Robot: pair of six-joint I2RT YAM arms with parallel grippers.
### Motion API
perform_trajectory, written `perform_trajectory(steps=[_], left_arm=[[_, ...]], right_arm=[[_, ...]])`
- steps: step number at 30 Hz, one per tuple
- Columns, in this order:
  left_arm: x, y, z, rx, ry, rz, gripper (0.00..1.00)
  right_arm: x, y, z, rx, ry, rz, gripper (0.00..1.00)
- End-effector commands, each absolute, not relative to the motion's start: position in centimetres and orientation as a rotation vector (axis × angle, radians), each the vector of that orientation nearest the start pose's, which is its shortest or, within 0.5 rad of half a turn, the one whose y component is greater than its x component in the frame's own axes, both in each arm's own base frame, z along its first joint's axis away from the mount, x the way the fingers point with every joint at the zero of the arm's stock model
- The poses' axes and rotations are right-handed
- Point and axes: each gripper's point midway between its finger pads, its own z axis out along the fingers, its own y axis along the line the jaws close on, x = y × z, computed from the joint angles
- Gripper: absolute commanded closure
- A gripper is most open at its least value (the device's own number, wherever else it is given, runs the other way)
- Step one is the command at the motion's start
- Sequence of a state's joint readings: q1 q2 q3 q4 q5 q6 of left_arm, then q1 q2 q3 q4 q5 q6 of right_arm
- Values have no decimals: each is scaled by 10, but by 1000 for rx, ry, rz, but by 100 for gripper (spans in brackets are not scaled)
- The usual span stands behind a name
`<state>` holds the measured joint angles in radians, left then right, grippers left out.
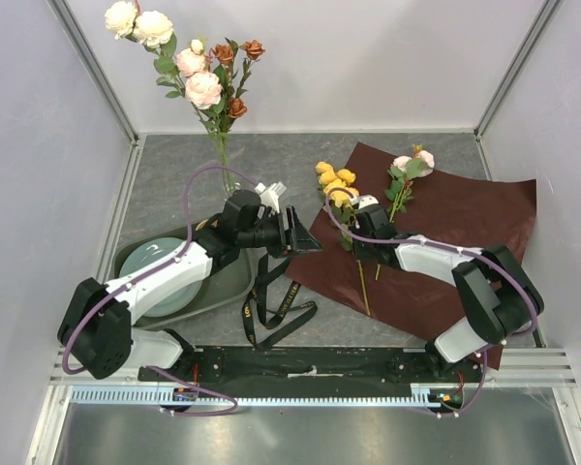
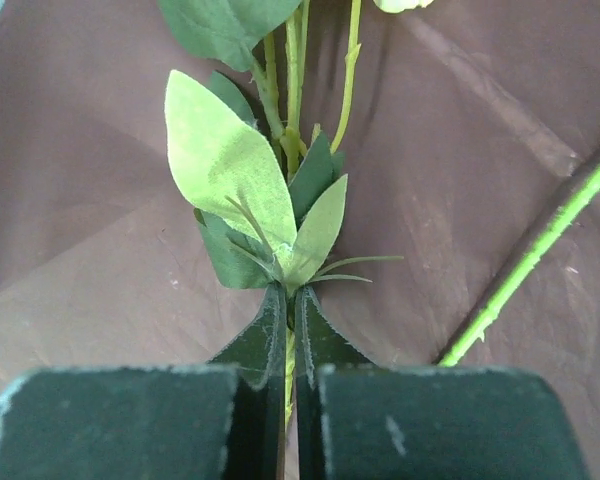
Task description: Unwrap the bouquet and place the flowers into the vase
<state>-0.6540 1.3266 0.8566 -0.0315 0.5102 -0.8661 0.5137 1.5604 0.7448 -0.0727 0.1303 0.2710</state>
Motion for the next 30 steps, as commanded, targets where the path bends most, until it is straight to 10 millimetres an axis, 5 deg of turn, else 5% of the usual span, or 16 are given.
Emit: perform_trajectory(steps=[1,6,12,20,30], left_arm=[[237,-322,207,179,2274,-1368,30],[241,-326,215,190,2260,-1377,24],[242,-338,220,198,2259,-1472,19],[242,-358,280,324,1965,-1705,32],[221,-333,331,361,1663,-1710,44]], right_arm=[[331,157,61,-203,2318,134,100],[335,147,123,-121,2141,158,100],[317,156,173,-87,1988,348,100],[262,205,240,-269,1710,832,100],[213,238,292,-454,1499,1176,100]])
